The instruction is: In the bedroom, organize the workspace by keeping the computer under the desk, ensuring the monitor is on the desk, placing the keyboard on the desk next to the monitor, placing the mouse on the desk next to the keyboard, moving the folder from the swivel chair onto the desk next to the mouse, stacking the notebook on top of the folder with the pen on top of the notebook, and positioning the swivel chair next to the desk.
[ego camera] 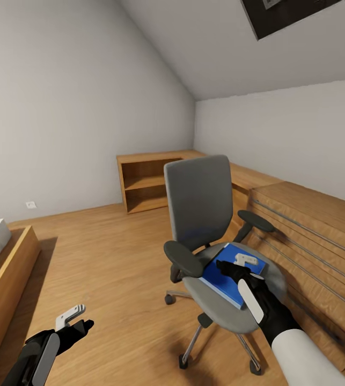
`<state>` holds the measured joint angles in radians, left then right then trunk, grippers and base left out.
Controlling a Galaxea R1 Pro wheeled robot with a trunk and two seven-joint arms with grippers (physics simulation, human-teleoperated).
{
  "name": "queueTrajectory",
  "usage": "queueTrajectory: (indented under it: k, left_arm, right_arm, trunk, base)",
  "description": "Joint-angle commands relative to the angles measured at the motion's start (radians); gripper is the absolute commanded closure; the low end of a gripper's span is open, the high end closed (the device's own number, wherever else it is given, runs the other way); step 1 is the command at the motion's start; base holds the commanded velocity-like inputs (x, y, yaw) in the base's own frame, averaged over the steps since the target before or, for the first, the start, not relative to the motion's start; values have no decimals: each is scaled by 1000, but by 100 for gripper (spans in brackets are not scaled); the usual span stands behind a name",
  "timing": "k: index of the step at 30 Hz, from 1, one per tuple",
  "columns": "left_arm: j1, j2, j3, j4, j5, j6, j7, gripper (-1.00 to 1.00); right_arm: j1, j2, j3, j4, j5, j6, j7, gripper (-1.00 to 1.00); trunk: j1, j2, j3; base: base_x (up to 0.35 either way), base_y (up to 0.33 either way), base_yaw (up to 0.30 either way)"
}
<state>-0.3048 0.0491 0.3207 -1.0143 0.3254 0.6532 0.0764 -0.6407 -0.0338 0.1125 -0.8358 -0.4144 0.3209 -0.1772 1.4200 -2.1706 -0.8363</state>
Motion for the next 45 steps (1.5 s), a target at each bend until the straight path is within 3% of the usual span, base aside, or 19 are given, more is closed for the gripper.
queueTrajectory:
  k: [1,45]
  left_arm:
    - [0,0,0,-1,11,5,8,-100]
    - [0,-1,-1,19,9,3,7,-100]
  right_arm:
    - [-1,-1,6,-2,-10,3,-10,-100]
    - [-1,-1,8,-2,-10,10,-11,-100]
  trunk:
    - [0,0,-1]
    - [0,0,-1]
  base:
    - [0,0,0]
    - [78,0,0]
